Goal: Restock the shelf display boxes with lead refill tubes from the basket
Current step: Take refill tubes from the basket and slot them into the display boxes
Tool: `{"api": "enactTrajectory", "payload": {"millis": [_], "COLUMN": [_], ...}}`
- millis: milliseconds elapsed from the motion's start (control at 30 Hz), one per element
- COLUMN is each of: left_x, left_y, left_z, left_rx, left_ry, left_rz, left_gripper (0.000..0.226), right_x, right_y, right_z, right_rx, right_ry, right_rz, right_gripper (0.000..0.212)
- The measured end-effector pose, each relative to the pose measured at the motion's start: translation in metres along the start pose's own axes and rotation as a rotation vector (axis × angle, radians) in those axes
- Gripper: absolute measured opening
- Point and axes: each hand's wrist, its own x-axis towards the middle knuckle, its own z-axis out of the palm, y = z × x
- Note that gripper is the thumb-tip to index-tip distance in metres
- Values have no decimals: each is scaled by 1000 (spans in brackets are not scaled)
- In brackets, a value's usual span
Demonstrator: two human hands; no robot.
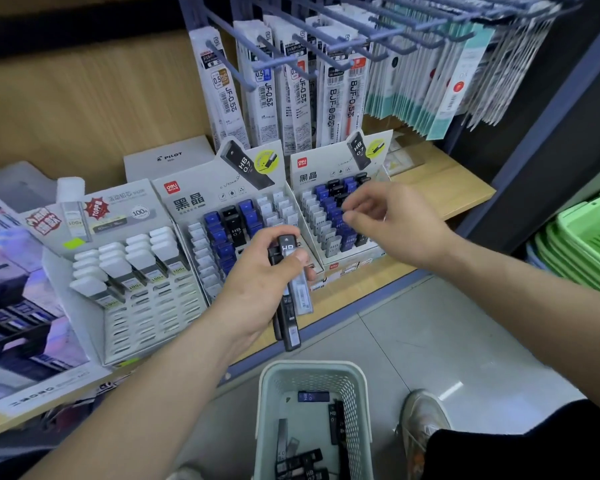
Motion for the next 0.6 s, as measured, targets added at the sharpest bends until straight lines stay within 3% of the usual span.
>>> {"api": "enactTrajectory", "payload": {"millis": [133,333,600], "left_x": [-5,-28,-52], "left_y": [7,9,7], "left_z": [0,-1,-20], "left_rx": [14,39,230], "left_ry": [85,103,82], "left_rz": [60,92,151], "left_gripper": [23,22,17], "right_x": [-48,-84,-96], "right_y": [-45,-63,-72], "right_z": [17,38,46], "right_rx": [290,495,512], "right_ry": [-242,-152,-228], "right_rz": [102,207,178], "right_gripper": [19,33,18]}}
